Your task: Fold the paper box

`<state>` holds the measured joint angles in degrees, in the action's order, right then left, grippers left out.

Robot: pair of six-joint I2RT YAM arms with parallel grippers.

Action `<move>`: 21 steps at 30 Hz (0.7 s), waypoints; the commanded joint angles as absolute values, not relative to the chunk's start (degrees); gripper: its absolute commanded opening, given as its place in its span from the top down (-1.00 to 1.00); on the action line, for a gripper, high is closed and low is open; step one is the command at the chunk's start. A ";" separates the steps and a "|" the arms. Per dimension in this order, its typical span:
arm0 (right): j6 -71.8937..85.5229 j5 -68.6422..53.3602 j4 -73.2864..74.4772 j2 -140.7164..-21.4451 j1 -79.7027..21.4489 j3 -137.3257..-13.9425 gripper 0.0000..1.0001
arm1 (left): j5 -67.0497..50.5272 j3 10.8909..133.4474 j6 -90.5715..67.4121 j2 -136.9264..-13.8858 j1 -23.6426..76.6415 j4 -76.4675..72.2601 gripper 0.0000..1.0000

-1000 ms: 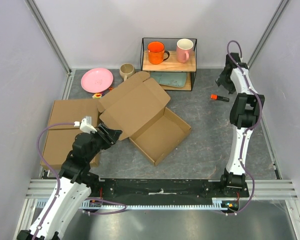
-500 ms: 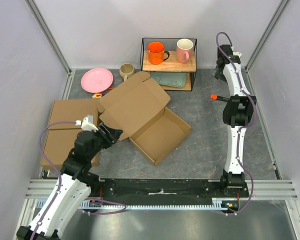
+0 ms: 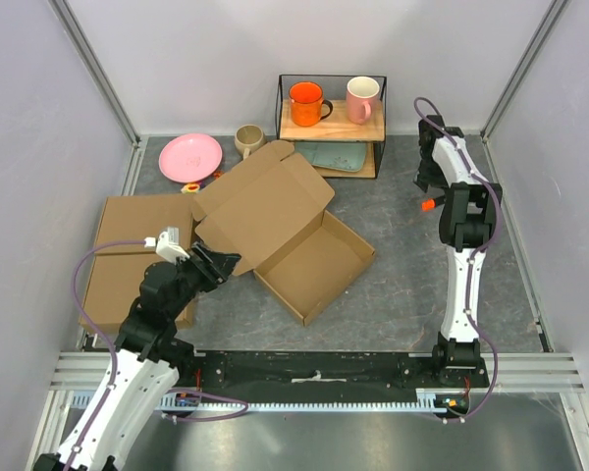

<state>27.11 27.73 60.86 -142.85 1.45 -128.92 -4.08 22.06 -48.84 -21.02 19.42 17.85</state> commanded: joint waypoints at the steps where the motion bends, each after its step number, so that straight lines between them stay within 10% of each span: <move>1: 30.49 25.41 58.89 -138.35 2.20 -121.57 -0.45 | -5.45 21.89 -48.96 -19.51 19.60 18.28 -0.22; 21: 25.93 21.36 46.24 -125.60 2.90 -94.23 -0.31 | -6.42 21.09 -50.01 -16.44 19.69 19.77 -0.21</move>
